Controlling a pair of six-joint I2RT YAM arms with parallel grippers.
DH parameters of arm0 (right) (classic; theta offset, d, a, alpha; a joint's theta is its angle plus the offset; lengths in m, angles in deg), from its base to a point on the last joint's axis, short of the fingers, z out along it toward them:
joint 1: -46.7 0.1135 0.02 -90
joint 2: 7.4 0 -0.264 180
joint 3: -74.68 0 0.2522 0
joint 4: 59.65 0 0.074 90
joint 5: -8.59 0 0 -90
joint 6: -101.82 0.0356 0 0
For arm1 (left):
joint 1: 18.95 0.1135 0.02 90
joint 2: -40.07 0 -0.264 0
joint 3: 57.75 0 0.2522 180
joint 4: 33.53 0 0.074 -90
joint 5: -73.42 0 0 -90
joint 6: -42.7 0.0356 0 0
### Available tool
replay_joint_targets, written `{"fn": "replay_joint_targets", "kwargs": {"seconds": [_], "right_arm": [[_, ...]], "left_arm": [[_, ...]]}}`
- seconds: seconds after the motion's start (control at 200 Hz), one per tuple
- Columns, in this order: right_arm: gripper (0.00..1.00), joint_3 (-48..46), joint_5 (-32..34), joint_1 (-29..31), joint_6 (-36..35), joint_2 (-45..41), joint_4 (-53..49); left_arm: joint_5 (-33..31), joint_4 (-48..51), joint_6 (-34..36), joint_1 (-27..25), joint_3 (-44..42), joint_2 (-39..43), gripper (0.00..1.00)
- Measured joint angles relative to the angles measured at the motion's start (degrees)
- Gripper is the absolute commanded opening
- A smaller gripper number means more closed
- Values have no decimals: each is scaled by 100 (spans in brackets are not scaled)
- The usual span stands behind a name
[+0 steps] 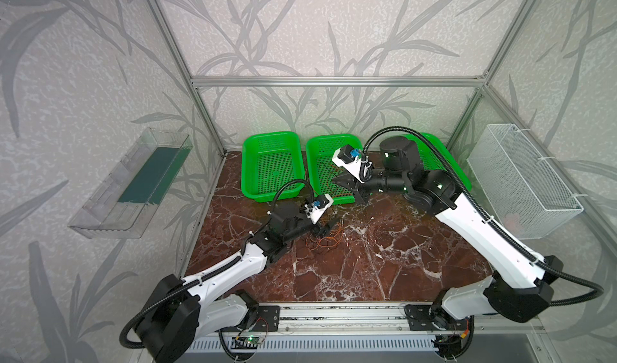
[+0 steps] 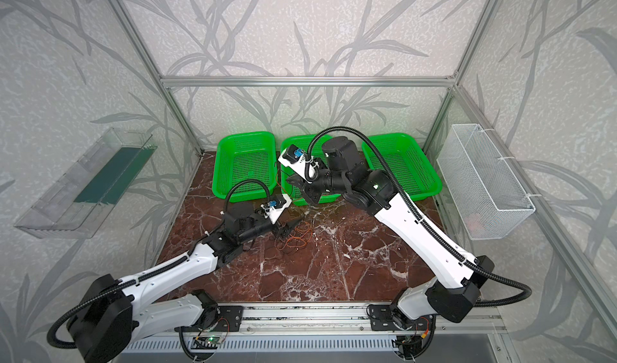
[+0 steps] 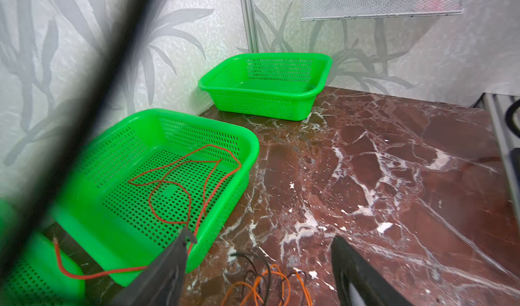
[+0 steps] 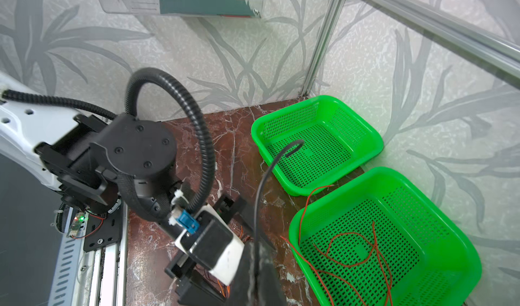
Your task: Untangle the cables
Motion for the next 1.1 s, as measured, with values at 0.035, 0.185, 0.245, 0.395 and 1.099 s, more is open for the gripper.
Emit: {"fn": "replay_joint_targets", "kwargs": {"seconds": [0.035,0.185,0.245,0.395,1.099], "right_arm": [[0,7,-15,-20,2,0,-17],[0,7,-57,-299,140,-11,-17],[0,4,-35,-509,221,-42,50],[0,-4,111,-1091,306,-258,201],[99,-4223,-802,-1626,1412,-1384,3641]], "left_arm": [[-87,-72,31,-39,136,-87,64],[-245,-262,146,-136,664,-280,23],[-243,-273,188,-144,796,-297,7],[-57,98,323,-205,1252,-297,0],[361,1967,490,-658,5042,-1292,0]]}}
